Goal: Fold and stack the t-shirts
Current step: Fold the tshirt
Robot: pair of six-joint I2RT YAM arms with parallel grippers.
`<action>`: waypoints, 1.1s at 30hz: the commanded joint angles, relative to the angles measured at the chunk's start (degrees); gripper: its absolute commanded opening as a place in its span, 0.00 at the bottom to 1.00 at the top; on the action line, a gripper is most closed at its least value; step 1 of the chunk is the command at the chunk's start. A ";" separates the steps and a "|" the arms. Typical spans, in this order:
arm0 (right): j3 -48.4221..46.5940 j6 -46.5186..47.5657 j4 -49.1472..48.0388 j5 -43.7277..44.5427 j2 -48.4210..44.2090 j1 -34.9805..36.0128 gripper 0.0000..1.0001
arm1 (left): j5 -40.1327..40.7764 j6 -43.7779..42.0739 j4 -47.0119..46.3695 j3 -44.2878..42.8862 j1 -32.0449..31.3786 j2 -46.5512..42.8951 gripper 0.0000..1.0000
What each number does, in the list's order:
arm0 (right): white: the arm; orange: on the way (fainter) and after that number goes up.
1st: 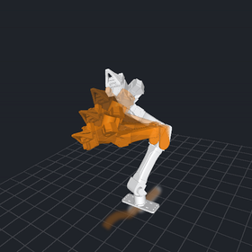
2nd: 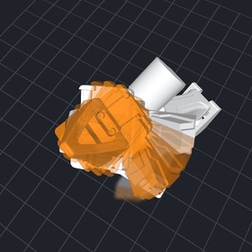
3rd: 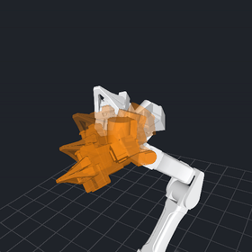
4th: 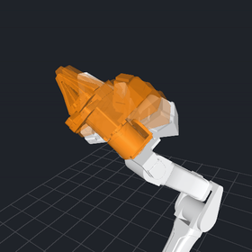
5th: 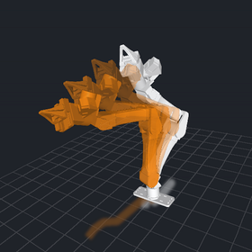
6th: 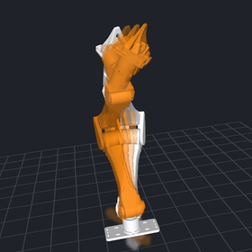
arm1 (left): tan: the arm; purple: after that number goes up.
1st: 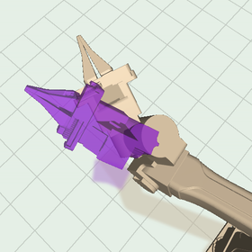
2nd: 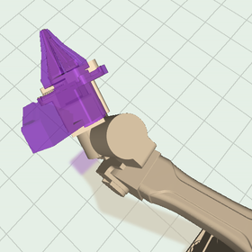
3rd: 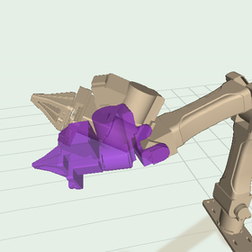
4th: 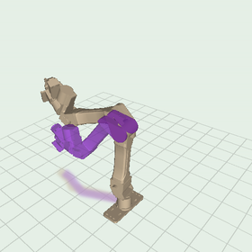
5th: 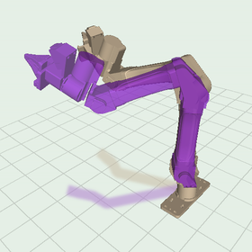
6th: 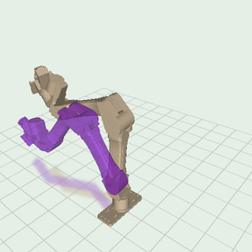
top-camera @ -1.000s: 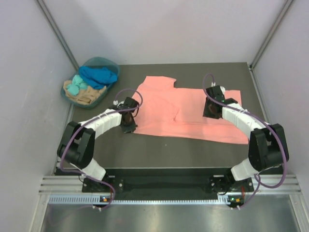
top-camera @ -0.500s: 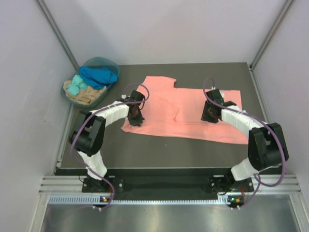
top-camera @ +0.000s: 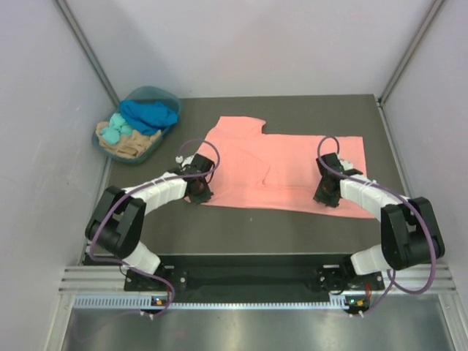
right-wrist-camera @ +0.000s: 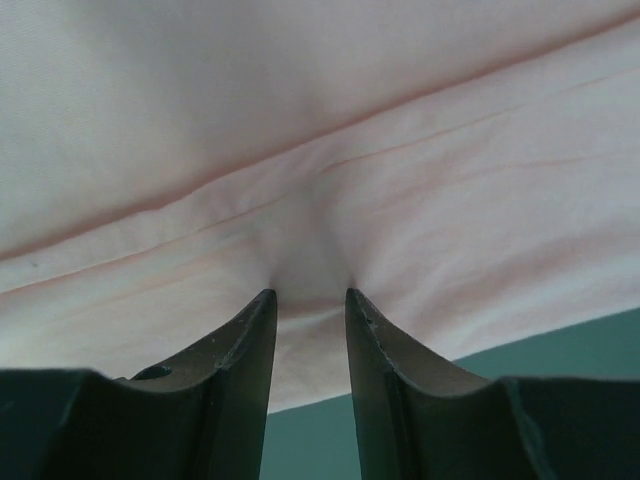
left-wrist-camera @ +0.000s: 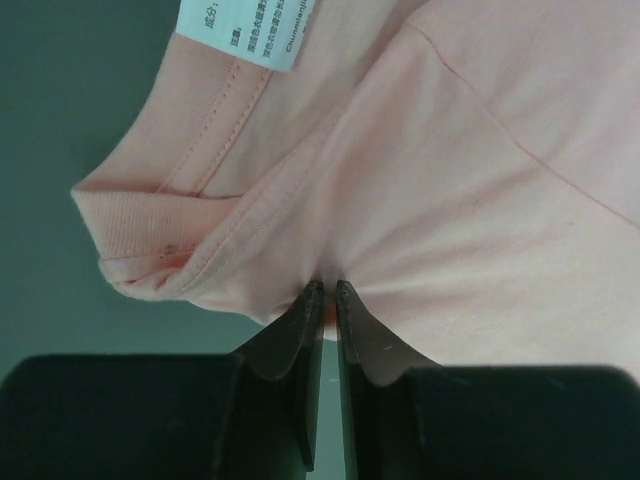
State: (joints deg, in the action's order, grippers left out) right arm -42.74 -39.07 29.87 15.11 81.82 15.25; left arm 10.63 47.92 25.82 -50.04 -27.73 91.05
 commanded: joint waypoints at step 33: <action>-42.85 32.82 -8.07 -29.80 28.38 -28.60 0.54 | -13.62 -33.94 1.86 -67.89 15.07 41.57 0.44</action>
State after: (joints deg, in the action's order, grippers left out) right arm -80.73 -9.85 22.17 -13.08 106.78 -11.05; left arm -2.39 16.53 25.74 -111.94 -13.82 129.32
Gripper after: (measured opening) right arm 0.544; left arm 0.439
